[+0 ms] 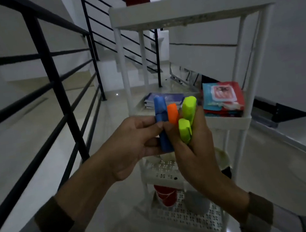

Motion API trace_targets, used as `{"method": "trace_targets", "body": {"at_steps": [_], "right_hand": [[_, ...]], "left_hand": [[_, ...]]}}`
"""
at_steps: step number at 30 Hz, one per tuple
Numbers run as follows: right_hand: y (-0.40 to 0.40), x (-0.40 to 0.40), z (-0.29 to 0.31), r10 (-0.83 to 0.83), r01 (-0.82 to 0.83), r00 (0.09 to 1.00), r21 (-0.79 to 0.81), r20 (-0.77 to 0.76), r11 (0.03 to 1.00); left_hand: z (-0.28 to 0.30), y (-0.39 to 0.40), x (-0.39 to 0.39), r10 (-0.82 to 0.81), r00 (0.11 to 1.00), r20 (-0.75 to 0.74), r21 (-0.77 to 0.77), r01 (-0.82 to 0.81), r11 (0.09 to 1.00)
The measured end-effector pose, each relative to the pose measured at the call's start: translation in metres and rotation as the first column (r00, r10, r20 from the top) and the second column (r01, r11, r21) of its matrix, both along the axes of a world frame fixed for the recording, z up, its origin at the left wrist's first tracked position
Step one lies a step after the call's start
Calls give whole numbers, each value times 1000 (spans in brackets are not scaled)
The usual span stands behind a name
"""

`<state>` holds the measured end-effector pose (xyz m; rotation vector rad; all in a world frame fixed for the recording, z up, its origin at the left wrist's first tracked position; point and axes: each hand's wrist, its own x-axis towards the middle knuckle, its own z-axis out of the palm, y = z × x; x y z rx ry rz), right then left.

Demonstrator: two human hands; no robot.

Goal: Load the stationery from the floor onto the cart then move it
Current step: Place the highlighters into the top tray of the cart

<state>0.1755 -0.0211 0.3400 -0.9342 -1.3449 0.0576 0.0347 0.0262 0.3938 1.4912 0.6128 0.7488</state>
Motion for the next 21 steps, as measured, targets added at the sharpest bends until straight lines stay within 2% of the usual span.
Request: {"method": "trace_targets", "body": {"at_steps": [3,6,10,13,15,18,21], "right_hand": [[-2,8,33,25,-25,1000,-10,-1,1000],[-5,21,79,50,-49,998,-42,23,998],[-18,34,148,17,-5,992,-95,125,995],[-43,36,212,95,-68,978,-145,187,987],[-56,42,258,158,-124,975,-204,155,971],[-60,60,322,238,-220,971,-319,16,922],[-39,84,369,203,-167,979,-454,33,875]], "left_hand": [[29,5,3,-32,999,-36,0,32,999],[70,3,6,12,1000,-25,9,-12,1000],[133,-8,3,49,997,-51,93,-44,995],[185,-19,-5,70,993,-95,202,-49,978],[218,-22,-9,122,986,-116,328,-78,942],[265,-16,-7,220,970,-103,486,-144,862],[299,9,13,367,924,-108,682,-200,703]]}}
